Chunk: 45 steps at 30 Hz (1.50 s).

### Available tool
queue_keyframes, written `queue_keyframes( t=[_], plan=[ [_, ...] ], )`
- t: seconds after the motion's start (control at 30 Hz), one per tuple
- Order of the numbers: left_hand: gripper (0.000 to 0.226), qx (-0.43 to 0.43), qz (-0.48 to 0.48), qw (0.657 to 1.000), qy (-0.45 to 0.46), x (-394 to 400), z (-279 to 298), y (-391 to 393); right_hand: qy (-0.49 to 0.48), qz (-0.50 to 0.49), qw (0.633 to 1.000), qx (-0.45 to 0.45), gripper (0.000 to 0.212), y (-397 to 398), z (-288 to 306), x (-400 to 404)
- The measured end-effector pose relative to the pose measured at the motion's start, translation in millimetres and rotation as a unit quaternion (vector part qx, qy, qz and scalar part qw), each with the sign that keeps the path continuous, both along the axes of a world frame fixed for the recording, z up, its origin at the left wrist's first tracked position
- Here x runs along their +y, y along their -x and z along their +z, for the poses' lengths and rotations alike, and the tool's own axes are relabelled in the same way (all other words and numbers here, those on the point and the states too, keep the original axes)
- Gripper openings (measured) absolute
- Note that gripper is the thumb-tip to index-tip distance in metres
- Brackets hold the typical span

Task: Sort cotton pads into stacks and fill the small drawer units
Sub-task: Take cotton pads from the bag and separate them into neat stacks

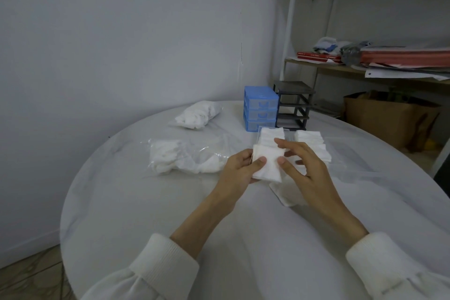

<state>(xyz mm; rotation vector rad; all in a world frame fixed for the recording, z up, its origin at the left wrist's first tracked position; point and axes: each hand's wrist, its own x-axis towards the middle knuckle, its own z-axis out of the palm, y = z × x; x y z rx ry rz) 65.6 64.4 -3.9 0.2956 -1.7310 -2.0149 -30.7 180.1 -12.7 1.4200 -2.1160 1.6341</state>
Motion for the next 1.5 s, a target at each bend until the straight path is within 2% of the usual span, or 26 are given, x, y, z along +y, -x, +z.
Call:
queue_keyframes(
  t=[0.13, 0.27, 0.53, 0.67, 0.77, 0.83, 0.93, 1.0, 1.17, 1.33, 1.5],
  plan=[
    [0.020, 0.015, 0.002, 1.000, -0.003, -1, 0, 2, 0.010, 0.041, 0.993, -0.108, 0.028, -7, 2, -2],
    [0.007, 0.016, 0.003, 1.000, 0.024, 0, -3, 3, 0.014, 0.019, 0.996, -0.091, 0.015, -5, 3, -2],
    [0.008, 0.020, 0.060, 0.996, 0.066, -3, -7, 4, 0.009, -0.022, 0.997, -0.070, 0.010, 7, 5, 2],
    [0.016, 0.021, 0.094, 0.994, 0.053, -2, -8, 4, -0.083, -0.084, 0.993, -0.014, 0.014, 19, 0, 10],
    [0.015, 0.011, 0.098, 0.995, 0.032, -1, -9, 3, -0.242, -0.131, 0.960, 0.054, 0.006, 26, -1, 18],
    [0.016, 0.011, 0.098, 0.995, 0.030, 0, -8, 2, -0.308, -0.123, 0.942, 0.045, 0.018, 26, -1, 23],
    [0.020, 0.016, 0.089, 0.995, 0.043, 0, -8, 1, -0.349, -0.105, 0.930, 0.040, 0.037, 22, 0, 24],
    [0.024, 0.023, 0.090, 0.994, 0.064, -2, -8, 1, -0.363, -0.098, 0.925, 0.055, 0.038, 20, -1, 23],
    [0.048, 0.037, 0.080, 0.991, 0.098, -6, -9, -1, -0.330, -0.066, 0.941, 0.033, 0.019, 21, -3, 22],
    [0.039, 0.007, 0.111, 0.987, 0.112, -5, -10, 1, -0.200, -0.050, 0.977, -0.049, 0.018, 19, 2, 19],
    [0.036, -0.025, 0.143, 0.980, 0.134, -9, -15, 5, -0.079, -0.046, 0.989, -0.112, 0.027, 15, 10, 16]
  ],
)
